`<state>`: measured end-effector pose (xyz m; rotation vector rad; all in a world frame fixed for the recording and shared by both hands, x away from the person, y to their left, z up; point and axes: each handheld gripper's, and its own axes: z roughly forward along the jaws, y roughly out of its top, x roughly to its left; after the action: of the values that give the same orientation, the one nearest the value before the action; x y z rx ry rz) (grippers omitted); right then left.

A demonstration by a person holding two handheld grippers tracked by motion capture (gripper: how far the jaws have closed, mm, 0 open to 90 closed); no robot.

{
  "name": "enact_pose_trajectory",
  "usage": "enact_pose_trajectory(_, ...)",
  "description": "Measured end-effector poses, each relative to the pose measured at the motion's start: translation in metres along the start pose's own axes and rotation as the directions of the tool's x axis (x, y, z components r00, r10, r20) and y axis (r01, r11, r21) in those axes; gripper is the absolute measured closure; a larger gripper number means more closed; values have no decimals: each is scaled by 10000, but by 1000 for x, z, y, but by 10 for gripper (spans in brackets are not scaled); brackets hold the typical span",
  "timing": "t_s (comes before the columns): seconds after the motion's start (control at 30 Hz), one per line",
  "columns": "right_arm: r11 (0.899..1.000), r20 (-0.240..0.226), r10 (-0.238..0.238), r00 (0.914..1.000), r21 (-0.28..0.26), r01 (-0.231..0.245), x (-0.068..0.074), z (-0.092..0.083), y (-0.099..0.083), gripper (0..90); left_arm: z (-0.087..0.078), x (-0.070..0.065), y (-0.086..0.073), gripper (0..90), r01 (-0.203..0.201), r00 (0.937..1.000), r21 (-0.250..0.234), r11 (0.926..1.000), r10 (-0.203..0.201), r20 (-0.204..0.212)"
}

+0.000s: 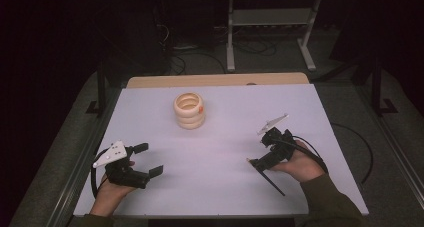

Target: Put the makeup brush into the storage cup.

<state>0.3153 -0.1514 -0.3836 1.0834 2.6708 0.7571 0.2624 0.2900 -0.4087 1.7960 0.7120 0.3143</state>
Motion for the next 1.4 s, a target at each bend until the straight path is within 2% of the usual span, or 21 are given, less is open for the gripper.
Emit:
enact_pose_trajectory(0.13,9998,27,-26,10000,180,26,-1,1,1,0,1,0,0,0,-33,10000,-10,10000,33,22)
enact_pose_trajectory(0.23,9996,-49,112,9999,258,-111,-1,0,2,96,1,0,0,0,-37,10000,-5,10000,37,21)
enact_pose_trajectory(0.3,9992,-177,172,9997,361,-166,-1,0,3,125,1,0,0,0,-30,10000,-4,10000,30,12)
enact_pose_trajectory(0.6,9955,-261,481,9985,831,-458,-1,3,2,153,1,-1,0,0,-20,10000,-15,10000,20,17)
enact_pose_trajectory(0.9,9909,-455,525,9976,1264,-464,-1,8,1,218,1,-1,0,0,-31,10000,-4,10000,31,6)
enact_pose_trajectory(1.0,9894,-382,460,9982,1398,-402,-1,11,0,234,1,-1,0,0,-30,10000,15,10000,30,0)
enact_pose_trajectory(1.2,9874,-471,369,9982,1558,-291,0,16,-1,313,1,-1,0,0,-44,10000,49,10000,44,6)
enact_pose_trajectory(1.3,9832,-642,386,9972,1806,-264,1,19,-2,360,0,-1,0,0,14,10000,1,10000,-14,-4)
enact_pose_trajectory(1.4,9798,-626,410,9972,1979,-278,2,22,-3,396,0,-1,0,0,15,10000,2,10000,-15,-7)
